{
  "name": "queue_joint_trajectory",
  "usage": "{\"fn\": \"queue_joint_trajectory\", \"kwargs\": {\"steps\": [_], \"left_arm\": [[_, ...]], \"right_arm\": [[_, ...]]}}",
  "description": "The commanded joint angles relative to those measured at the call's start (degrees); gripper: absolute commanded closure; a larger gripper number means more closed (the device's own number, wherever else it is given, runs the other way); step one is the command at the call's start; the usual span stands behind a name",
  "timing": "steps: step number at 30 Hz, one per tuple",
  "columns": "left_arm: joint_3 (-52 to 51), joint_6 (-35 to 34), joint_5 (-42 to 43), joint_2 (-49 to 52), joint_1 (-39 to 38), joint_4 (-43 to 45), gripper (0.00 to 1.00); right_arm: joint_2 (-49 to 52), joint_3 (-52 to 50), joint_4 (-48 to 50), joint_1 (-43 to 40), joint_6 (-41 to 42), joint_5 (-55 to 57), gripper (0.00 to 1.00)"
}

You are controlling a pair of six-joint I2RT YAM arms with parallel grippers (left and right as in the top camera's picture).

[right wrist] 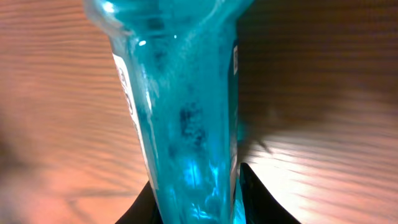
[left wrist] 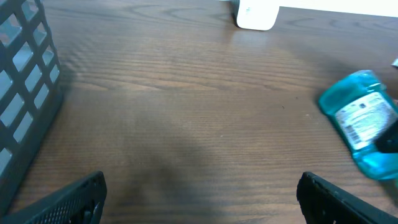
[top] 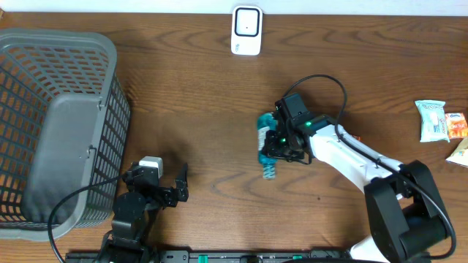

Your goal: Scan the item barcode

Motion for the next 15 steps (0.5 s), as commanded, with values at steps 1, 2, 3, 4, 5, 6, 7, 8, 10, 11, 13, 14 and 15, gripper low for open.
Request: {"fn": "queue_joint_trajectory", "kwargs": {"steps": [1,2,3,4,5,6,7,8,10,11,13,14,15], "left_arm": [[-1.25,0.94,0.52,-0.04,-0.17,-0.63,0.02],[-1.25,0.94,0.52,-0.04,-0.17,-0.63,0.02],[-1.25,0.94,0.52,-0.04,-0.17,-0.63,0.02],[-1.25,0.94,0.52,-0.04,-0.17,-0.63,0.02],[-1.25,0.94,0.52,-0.04,-0.17,-0.63,0.02],[-1.25,0.94,0.52,-0.04,-0.17,-0.63,0.02],[-1.25,0.94,0.52,-0.04,-0.17,-0.63,0.02],[-1.25,0.94,0.52,-0.04,-0.17,-0.63,0.02],[-1.25,0.94,0.52,-0.02,-0.17,-0.63,0.02],[-1.25,0.94,0.52,-0.04,-0.17,-0.63,0.02],[-1.25,0.94,0.52,-0.04,-0.17,-0.63,0.02],[-1.25,0.94,0.52,-0.04,-0.17,-0.63,0.02],[-1.25,0.94,0.52,-0.04,-0.17,-0.63,0.02]], "right_arm": [[0.28,-0.98,-3.19,0.26,-0.59,16.7,0.9],[-0.09,-0.98,-3.8,0.39,-0.31,18.16,0.9],[-0.57,-0.98,-4.5,0.55,0.28,19.96,0.9],[-0.87,-0.98,-5.07,0.7,0.81,21.51,0.89],[-1.16,-0.98,-5.49,0.83,0.9,22.64,0.88],[-1.27,-0.98,-5.7,1.07,0.92,23.69,0.87],[-1.27,-0.98,-5.84,1.25,0.9,24.39,0.86],[-1.25,-0.98,-6.1,1.6,0.9,25.11,0.85],[-1.25,-0.98,-6.14,1.92,0.87,25.22,0.78],[-1.25,-0.98,-6.1,2.1,0.9,25.2,0.73],[-1.25,-0.98,-6.1,2.47,0.9,25.18,0.64],[-1.25,-0.98,-6.12,2.64,0.9,24.98,0.61],[-1.25,-0.98,-6.12,2.75,0.92,24.68,0.57]]}}
